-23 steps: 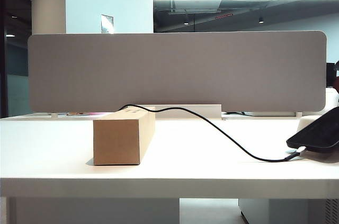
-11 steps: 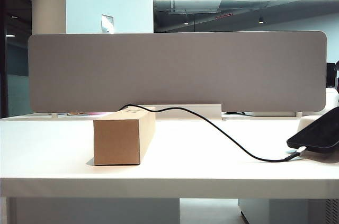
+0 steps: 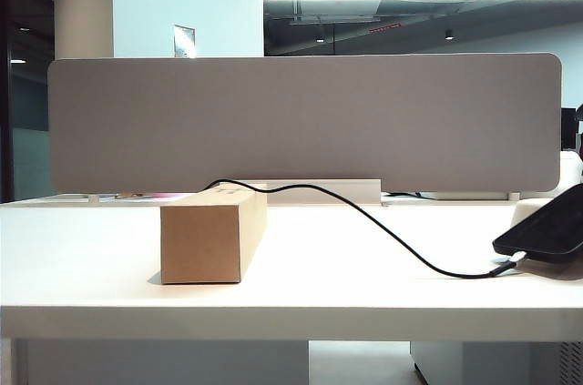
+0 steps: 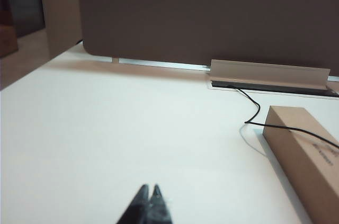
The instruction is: Pick up the charging cable and the phone, plug the charging cable into the charging port on the phone, and finally place them back on the table.
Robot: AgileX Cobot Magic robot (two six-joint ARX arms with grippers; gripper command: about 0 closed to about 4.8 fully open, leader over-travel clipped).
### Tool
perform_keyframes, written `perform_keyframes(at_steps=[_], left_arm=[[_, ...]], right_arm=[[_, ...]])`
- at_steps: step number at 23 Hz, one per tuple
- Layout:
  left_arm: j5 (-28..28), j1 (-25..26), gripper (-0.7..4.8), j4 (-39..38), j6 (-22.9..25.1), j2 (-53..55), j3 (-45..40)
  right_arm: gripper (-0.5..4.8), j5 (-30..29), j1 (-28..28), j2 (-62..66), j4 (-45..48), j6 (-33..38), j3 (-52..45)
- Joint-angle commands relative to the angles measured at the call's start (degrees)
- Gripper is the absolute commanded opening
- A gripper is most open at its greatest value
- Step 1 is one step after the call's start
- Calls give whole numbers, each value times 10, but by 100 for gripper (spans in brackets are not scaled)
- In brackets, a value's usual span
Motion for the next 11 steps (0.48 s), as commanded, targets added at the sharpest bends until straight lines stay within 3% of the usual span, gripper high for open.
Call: perform_keyframes(at_steps=[1,6,11], left_arm=[[7,2,-6,24,38,0,-8],[7,2,-6,78,60,0,-36],[10,2,-6,80,103,0,-40]], right_arm=[[-1,1,0,-1,6,-2,-3],[-1,1,0,-1,6,-2,-3],[-1,1,0,-1,6,-2,-3]])
